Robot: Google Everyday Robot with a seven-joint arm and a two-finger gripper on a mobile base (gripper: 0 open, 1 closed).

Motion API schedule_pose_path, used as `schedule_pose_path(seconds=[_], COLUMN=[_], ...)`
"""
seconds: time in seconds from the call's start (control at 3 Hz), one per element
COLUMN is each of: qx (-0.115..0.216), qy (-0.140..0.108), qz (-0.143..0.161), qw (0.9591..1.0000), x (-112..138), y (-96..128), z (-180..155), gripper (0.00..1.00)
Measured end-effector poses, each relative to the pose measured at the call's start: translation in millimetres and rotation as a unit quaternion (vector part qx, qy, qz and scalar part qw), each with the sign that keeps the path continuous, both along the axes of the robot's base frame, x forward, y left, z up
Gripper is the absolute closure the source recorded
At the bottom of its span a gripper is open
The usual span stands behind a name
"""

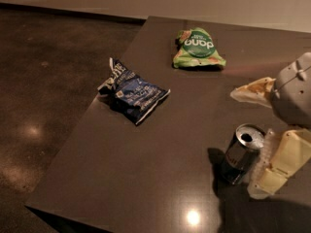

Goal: Move redbull can near green rice chip bag

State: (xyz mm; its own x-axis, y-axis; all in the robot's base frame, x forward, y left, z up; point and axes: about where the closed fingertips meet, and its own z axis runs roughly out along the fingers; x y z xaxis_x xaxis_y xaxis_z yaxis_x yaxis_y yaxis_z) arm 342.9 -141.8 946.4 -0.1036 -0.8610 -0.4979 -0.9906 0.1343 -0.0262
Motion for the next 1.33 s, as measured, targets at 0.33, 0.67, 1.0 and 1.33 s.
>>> schedule_pose_path(seconds=[0.33, 0.67, 1.0, 1.33], qx=[0.009, 0.01, 0.015, 0.023], qy=[-0.005, -0.003, -0.001, 0.001], qz=[-0.012, -0.014, -0.011, -0.006], qw=[0.9999, 0.9998, 0.9998, 0.9997], x=[21.5, 24.2, 21.8, 16.8], y=[-14.3, -20.7, -22.2, -20.7], z=[-23.6, -29.2, -30.9, -29.9], gripper=[0.0, 0.0, 0.1, 0.34])
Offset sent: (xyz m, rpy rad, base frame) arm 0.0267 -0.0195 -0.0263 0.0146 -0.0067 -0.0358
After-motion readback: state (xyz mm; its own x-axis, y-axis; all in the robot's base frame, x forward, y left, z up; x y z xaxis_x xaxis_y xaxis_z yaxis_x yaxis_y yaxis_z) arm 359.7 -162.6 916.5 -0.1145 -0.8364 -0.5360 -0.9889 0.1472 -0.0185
